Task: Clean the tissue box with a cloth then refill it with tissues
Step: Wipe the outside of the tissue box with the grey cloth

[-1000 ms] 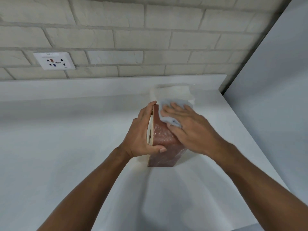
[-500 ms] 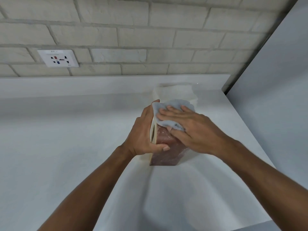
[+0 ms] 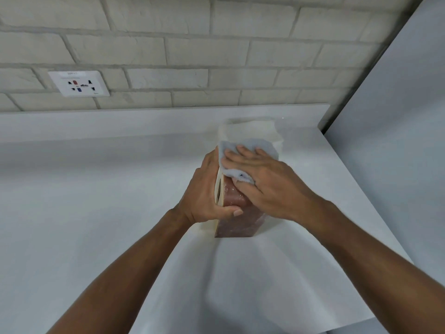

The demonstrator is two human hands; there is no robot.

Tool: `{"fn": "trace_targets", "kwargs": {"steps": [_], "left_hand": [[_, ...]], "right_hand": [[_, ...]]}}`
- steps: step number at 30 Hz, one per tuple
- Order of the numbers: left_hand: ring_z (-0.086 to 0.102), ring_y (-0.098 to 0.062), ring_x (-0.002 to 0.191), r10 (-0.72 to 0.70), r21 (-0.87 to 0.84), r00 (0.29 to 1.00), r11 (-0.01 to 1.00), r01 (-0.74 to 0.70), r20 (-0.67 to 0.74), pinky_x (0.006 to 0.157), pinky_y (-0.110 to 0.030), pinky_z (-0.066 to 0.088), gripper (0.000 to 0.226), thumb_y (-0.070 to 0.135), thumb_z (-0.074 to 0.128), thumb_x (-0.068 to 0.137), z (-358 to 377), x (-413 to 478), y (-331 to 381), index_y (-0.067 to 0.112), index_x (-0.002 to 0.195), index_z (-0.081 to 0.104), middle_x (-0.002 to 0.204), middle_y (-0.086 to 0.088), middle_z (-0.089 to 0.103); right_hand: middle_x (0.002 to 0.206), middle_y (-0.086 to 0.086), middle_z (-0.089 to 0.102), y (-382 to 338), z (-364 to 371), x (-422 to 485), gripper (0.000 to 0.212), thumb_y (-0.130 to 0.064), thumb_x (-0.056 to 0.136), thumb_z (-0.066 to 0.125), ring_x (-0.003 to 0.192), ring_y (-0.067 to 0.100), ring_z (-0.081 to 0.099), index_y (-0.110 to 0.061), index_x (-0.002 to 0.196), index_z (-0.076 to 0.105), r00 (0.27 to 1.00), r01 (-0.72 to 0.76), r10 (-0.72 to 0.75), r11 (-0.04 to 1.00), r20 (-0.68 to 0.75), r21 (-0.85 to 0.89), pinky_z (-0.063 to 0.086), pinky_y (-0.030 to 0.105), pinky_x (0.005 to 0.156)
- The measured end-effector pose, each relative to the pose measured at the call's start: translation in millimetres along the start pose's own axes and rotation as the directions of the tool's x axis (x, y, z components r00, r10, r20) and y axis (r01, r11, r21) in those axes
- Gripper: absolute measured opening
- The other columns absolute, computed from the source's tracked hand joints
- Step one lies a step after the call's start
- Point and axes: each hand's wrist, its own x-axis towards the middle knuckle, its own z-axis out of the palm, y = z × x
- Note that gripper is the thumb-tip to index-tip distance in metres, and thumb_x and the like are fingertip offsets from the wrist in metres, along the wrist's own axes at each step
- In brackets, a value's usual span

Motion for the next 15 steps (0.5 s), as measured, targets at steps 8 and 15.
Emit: {"fn": "trace_targets", "kwargs": {"steps": [8,15], "left_hand": [[0.038,-0.021,0.146,-0.099,0.006,0.995,0.995,0.099,0.011,0.112,-0.056,0.042,0.138,0.097,0.060,0.058,-0.8,-0.3,-1.1,0.017,0.162,0.017,0.159,-0.002,0.036],[0.038,-0.032,0.147,-0.034,-0.006,0.999,0.999,0.034,0.007,0.114,-0.062,0.038,0.113,0.092,0.066,0.060,-1.2,0.7,0.6,0.061,0.154,0.010,0.160,-0.010,0.036]], "right_hand": [[0.156,-0.020,0.031,19.3,-11.9,-11.1,0.050,-0.043,0.098,0.034,0.147,-0.003,0.016,-0.038,0.148,0.038,0.996,-0.085,0.085,0.996,-0.012,0.013,0.025,0.038,0.120],[0.157,-0.012,0.033,9.8,-3.9,-21.8,0.052,-0.041,0.098,0.033,0.148,0.001,0.016,-0.028,0.147,0.044,0.992,0.113,-0.114,0.993,0.048,0.020,0.013,0.032,0.122]]}}
